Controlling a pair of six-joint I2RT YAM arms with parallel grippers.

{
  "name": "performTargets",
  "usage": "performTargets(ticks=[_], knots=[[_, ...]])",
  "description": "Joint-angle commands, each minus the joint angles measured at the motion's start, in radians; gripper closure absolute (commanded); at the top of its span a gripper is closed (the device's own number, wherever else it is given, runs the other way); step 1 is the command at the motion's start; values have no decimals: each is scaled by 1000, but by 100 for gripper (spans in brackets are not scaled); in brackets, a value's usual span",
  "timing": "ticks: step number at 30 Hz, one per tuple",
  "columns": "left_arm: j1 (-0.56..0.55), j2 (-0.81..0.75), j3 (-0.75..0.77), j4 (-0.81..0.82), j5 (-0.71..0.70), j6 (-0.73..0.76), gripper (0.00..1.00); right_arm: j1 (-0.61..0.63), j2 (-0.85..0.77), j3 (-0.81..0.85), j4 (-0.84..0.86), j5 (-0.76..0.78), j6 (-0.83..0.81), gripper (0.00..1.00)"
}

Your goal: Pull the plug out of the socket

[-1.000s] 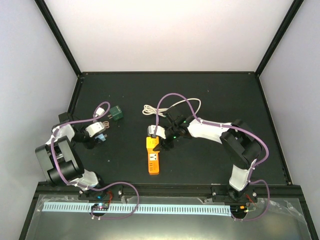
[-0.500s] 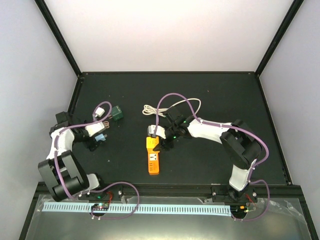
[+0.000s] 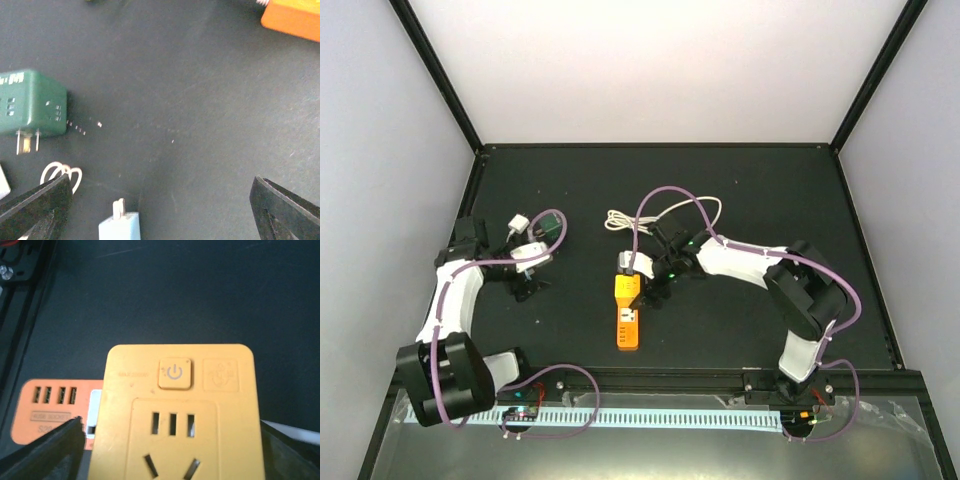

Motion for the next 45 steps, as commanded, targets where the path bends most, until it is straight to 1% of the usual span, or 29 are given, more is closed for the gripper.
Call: performTargets(ticks=[1, 6, 9, 14, 18, 22, 30, 32, 38, 42, 45], knots=[[-96, -33, 35, -13, 11, -67, 1, -2, -58, 13, -24, -27, 32, 1], [-215, -44, 37, 4, -11, -129, 1, -3, -98, 13, -18, -53, 52, 0], [-278, -54, 41, 17, -9, -158, 1, -28, -125, 9, -16, -84, 72, 0], [-373, -43, 75, 13, -28, -203, 1, -120, -159, 0, -17, -173, 114, 0], [-454, -26, 94, 9, -48, -223, 1, -215, -211, -41, 49, -273, 208, 0], [-530, 5, 108, 25, -60, -256, 1, -290, -218, -39, 62, -340, 293, 0], [-669, 71, 135, 77, -81, -335, 1, -384, -200, -66, 103, -433, 452, 1], [-703, 94, 144, 89, -85, -357, 1, -405, -203, -75, 98, -463, 462, 2], [-784, 175, 162, 153, -132, -393, 1, -418, -313, -215, 225, -422, 529, 2], [-820, 232, 190, 169, -150, -405, 1, -418, -318, -221, 183, -409, 495, 2], [-847, 265, 208, 168, -155, -416, 1, -418, -326, -228, 194, -392, 498, 2]])
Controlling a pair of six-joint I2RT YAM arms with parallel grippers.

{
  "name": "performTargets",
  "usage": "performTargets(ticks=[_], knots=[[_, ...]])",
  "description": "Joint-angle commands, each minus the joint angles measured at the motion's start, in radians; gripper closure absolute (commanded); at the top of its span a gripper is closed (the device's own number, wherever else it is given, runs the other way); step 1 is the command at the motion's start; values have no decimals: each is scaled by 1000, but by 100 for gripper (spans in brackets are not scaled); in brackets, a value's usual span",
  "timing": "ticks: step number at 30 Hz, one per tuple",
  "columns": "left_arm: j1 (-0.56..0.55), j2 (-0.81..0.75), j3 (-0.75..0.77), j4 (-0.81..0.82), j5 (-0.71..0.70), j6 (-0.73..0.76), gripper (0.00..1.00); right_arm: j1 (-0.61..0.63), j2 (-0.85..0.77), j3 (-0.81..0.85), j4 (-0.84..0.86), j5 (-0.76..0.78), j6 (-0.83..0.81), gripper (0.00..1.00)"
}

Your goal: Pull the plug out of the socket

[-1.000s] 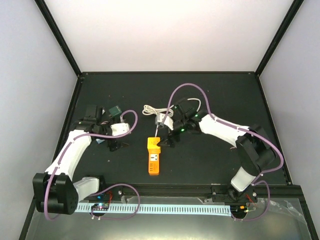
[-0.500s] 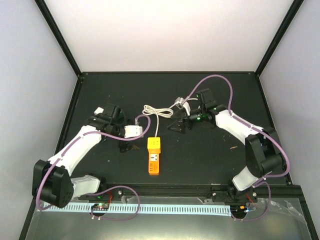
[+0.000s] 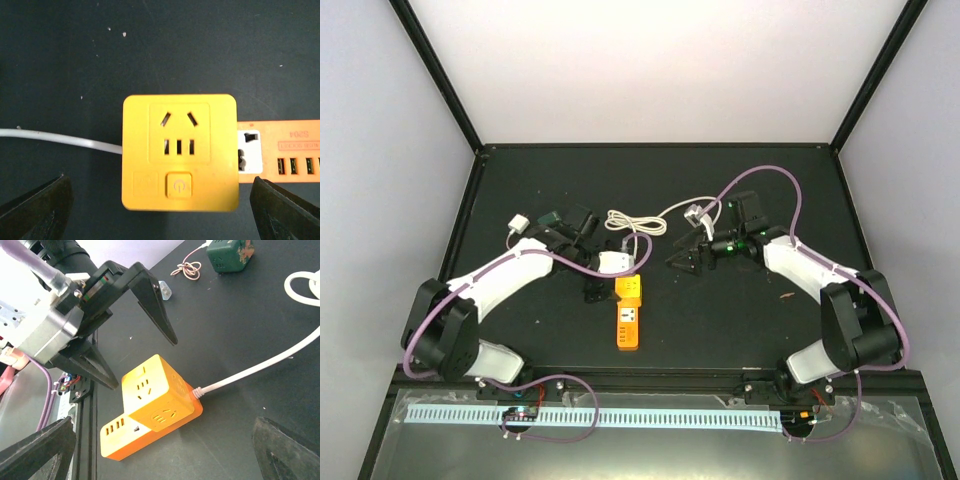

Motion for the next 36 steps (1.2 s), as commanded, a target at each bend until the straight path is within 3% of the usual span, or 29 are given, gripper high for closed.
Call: performTargets(ticks=[1, 10, 26, 36], knots=[[-42, 42, 61, 24, -21, -29, 1, -2, -29, -9, 45, 14, 14, 2], [-118, 113, 65, 48, -84, -105, 2, -3, -38, -29, 93, 45, 36, 1], [-124, 136, 47, 174, -229, -283, 37, -2, -58, -66, 205, 145, 122, 0], [-101, 192, 91, 247, -319, -425, 48, -3, -40, -110, 304, 130, 270, 0]])
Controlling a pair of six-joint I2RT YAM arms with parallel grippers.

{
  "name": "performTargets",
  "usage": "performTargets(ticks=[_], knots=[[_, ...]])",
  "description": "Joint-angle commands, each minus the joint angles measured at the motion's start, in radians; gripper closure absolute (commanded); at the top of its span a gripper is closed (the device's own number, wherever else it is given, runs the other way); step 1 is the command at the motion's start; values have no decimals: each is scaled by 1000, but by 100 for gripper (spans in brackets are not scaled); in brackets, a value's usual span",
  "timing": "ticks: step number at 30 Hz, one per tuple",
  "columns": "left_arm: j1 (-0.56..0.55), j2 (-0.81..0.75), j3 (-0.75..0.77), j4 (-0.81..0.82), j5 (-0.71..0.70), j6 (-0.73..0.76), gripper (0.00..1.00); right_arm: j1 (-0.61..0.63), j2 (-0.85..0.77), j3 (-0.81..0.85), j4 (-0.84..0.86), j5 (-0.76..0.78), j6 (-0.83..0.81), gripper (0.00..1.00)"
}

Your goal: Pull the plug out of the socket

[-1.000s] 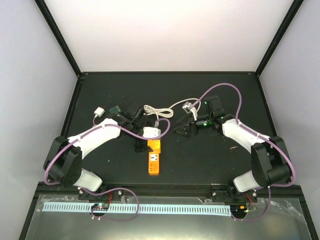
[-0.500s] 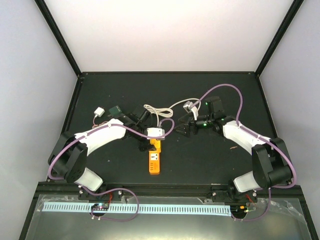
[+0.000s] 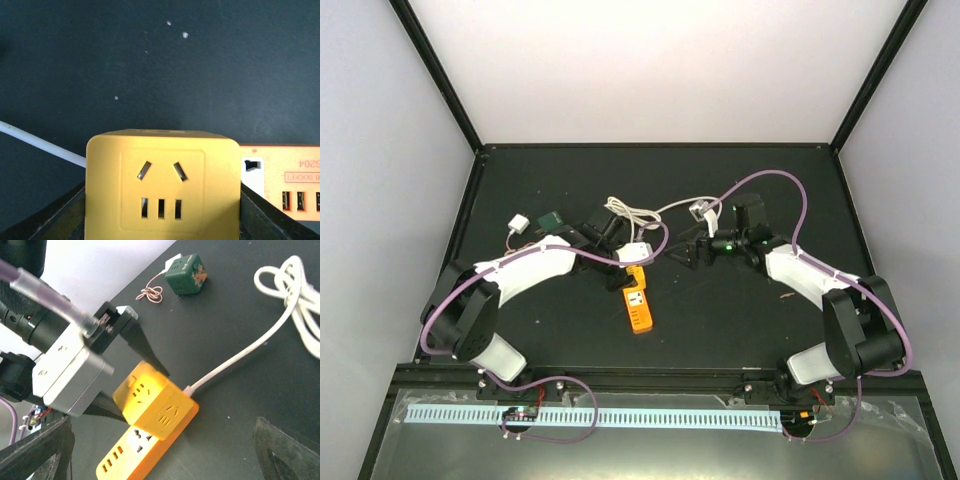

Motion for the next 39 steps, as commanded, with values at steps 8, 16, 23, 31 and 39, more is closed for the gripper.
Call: performTargets(ticks=[8, 16, 23, 31, 39], knots=[[37, 124, 118, 71, -136, -144, 55, 1, 65, -152, 315, -115, 301, 4], [40, 154, 147, 68, -128, -152, 61, 83, 142, -149, 299, -64, 381, 21], [39, 165, 154, 64, -121, -155, 68, 184, 201, -179, 415, -71, 485, 31], [40, 159, 151, 61, -108, -152, 73, 214, 300, -145, 462, -82, 567, 47], [40, 151, 148, 60, -102, -149, 73, 233, 344, -102, 462, -61, 617, 67]])
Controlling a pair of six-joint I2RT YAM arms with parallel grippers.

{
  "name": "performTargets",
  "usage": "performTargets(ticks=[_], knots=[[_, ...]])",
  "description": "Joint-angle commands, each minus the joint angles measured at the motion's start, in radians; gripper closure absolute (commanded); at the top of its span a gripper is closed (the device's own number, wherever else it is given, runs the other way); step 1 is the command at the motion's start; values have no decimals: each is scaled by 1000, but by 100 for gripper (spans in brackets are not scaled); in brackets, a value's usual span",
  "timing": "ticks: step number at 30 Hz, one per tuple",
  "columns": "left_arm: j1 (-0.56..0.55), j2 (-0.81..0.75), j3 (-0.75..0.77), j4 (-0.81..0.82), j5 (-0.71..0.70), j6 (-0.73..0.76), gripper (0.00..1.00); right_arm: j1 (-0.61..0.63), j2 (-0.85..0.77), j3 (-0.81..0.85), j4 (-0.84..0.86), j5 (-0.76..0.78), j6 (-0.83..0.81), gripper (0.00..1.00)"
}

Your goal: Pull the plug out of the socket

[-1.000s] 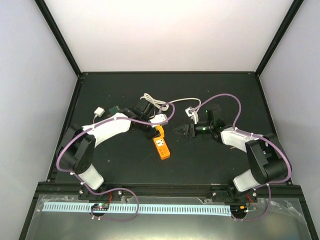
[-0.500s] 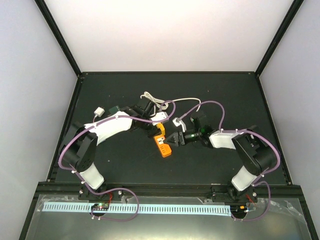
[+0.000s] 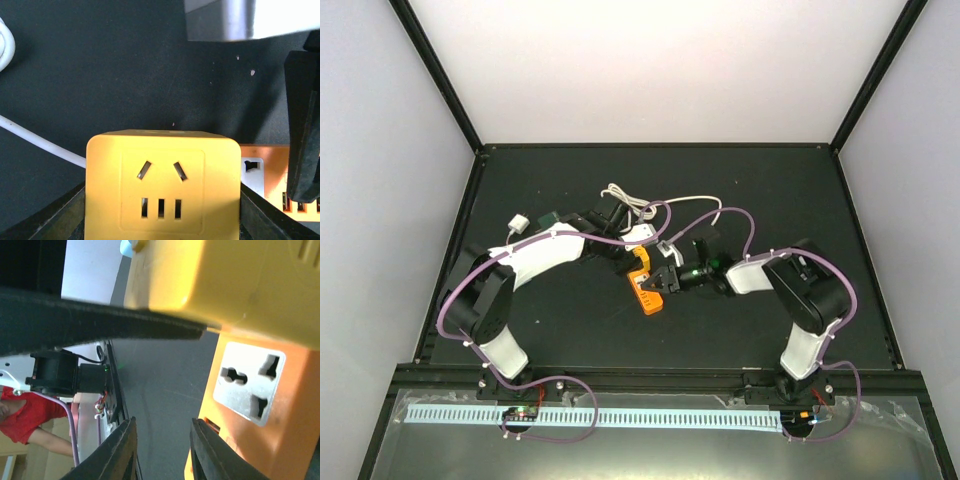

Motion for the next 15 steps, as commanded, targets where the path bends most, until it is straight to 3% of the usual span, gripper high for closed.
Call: performTargets(ticks=[1, 5, 15], knots=[[11, 21, 17, 16, -37, 1, 74, 8, 21, 45, 22, 13, 48, 68], [11, 22, 18, 16, -36, 2, 74, 11, 50, 57, 22, 28, 71, 73], [9, 12, 20, 6, -16, 3, 77, 10, 129, 110, 1, 47, 98, 73]])
